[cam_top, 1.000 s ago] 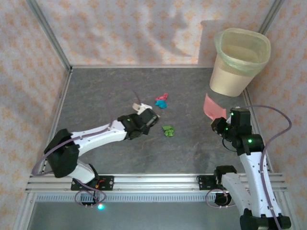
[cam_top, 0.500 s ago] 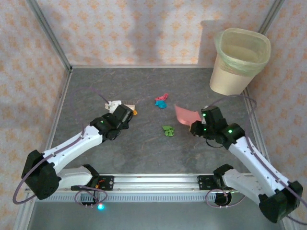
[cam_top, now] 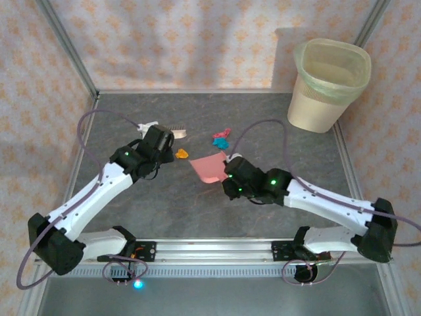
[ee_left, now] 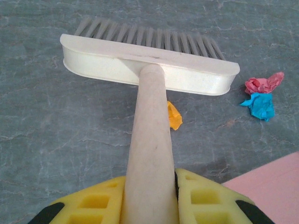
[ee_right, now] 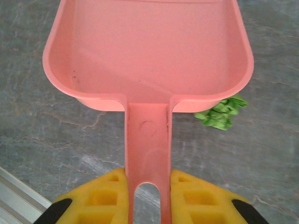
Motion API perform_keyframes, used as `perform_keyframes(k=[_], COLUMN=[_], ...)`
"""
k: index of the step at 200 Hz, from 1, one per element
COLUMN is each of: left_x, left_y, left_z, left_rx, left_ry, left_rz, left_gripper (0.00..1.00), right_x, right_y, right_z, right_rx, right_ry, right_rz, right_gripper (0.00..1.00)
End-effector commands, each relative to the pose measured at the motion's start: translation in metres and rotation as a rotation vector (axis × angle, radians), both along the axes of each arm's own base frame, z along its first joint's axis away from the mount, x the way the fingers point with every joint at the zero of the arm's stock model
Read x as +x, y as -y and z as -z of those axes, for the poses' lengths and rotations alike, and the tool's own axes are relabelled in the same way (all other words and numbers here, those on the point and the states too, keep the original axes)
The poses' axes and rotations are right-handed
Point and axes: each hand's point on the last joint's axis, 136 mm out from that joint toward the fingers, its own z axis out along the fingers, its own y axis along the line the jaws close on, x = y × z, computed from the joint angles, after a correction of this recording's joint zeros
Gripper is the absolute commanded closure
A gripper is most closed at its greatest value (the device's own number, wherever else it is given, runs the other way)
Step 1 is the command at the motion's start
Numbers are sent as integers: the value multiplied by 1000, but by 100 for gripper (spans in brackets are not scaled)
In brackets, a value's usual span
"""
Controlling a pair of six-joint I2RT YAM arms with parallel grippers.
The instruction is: Sweep away the paper scraps from the table
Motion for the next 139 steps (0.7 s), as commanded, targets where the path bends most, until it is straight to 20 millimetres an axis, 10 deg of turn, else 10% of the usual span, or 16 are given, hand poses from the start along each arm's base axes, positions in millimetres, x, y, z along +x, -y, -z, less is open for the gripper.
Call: perform_keyframes(k=[1,139], left_x=[2,-12], left_y=[8,42], left_z=[7,65], left_rx=[-3,-73], left_ry=[-90,-341], left_rz=[28,147], left_gripper=[97,100], right_x=[8,5], right_y=[-21,-51], right_z=[0,86], right_rx=[-20,-210], right_ry=[77,45], right_rz=[-29,-63], right_gripper=[100,100])
